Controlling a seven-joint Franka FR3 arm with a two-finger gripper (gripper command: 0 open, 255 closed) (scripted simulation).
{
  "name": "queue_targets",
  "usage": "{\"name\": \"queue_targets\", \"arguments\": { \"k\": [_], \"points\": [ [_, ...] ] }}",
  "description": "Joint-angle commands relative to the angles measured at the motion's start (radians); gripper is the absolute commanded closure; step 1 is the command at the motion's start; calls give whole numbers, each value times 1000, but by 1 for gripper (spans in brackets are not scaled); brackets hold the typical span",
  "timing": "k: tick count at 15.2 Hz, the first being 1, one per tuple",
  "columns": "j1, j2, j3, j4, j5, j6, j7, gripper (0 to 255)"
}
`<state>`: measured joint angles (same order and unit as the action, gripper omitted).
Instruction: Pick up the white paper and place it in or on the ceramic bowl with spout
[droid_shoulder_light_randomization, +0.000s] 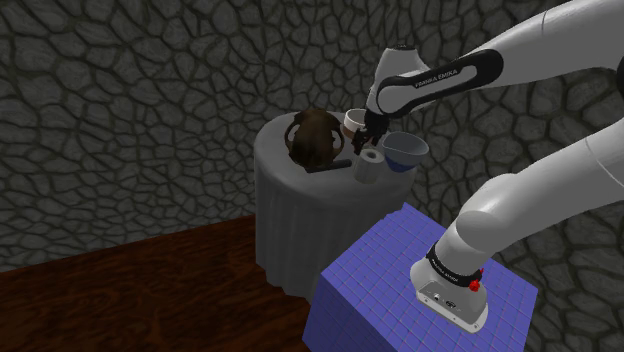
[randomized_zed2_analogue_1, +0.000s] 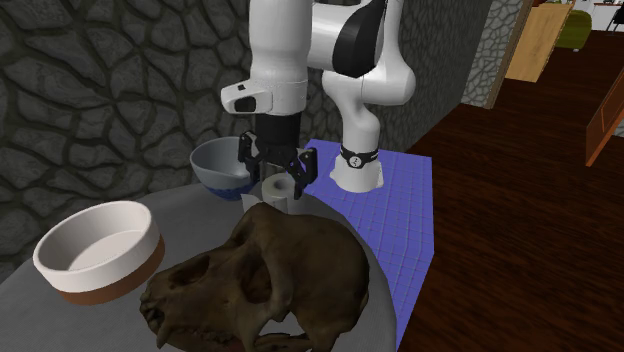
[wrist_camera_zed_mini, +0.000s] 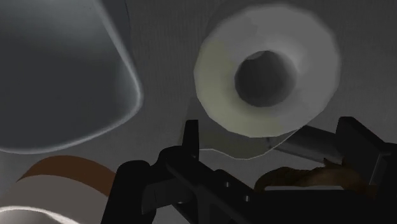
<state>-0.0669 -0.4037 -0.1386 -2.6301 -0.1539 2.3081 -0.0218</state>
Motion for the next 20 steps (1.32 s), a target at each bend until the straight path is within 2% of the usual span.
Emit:
{"name": "queue_targets", "arguments": {
  "k": [1,6,14,15,20],
  "points": [
    [-1,26,-5,-11,-2,37,-3,0],
    [-4,91,-13,-39,-6,130,-2,0],
    [-4,91,-13,-39,-6,129,-2,0],
    [-4,91,-13,-39,-6,129,-2,255],
    [-4,91,-13,-38,-6,129,-1,255]
  ]
}}
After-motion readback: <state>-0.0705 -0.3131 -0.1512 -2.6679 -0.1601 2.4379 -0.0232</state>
